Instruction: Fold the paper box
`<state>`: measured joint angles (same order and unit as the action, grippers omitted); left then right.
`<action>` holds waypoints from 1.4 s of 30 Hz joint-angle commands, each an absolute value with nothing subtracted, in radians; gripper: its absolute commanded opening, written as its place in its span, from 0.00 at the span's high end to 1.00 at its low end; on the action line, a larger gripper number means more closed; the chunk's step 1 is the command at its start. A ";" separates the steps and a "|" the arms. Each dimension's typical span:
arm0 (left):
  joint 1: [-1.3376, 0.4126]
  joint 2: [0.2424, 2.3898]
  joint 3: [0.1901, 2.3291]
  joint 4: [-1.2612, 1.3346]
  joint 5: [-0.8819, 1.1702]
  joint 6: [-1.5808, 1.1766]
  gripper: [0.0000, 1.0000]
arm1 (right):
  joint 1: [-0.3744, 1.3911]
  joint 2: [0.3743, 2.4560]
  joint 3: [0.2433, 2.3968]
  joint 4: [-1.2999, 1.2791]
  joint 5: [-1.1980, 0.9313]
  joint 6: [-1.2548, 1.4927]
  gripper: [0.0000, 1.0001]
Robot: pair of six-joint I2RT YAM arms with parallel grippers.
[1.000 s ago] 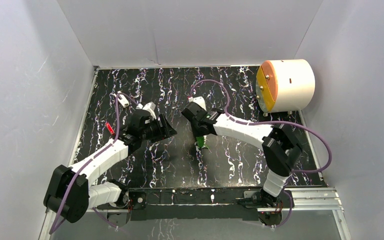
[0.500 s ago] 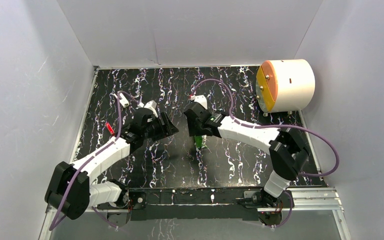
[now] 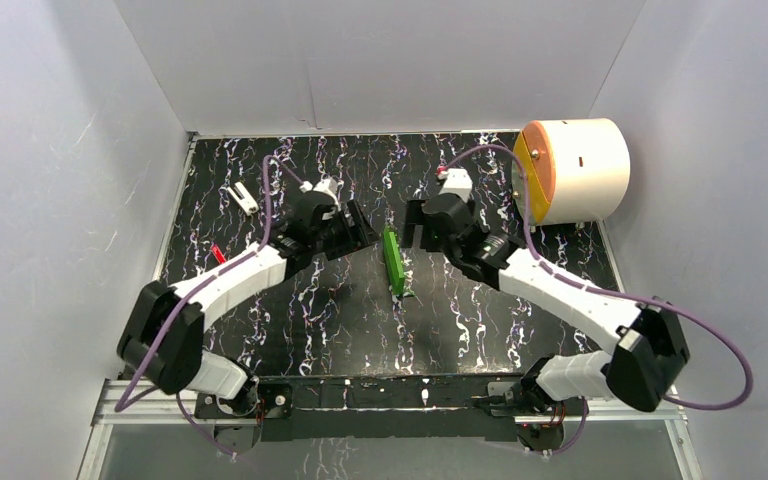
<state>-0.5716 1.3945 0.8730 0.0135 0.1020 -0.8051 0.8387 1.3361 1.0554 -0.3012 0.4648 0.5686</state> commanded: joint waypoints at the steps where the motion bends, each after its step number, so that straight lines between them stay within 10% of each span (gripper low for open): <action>1: -0.623 1.486 0.989 -0.046 0.017 -0.786 0.30 | 0.808 1.245 0.949 -0.198 0.573 0.560 0.02; 15: -0.758 1.711 1.190 -0.161 -0.178 -0.648 0.31 | 0.731 1.200 0.824 -0.132 0.515 0.566 0.01; 22: -0.768 1.727 1.229 -0.235 -0.176 -0.537 0.55 | 0.714 1.170 0.794 -0.129 0.517 0.543 0.01; 27: -0.768 1.707 1.249 -0.298 -0.063 -0.328 0.69 | 0.708 1.152 0.782 -0.105 0.473 0.499 0.02; 42: -0.767 1.766 1.362 -0.646 0.327 0.340 0.68 | 0.708 1.059 0.687 -0.040 0.315 0.355 0.02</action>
<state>-0.7643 1.7500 1.3052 -0.5167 0.1921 0.1509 0.7128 1.1194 0.7204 -0.1154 0.3664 0.4095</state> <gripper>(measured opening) 0.300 0.982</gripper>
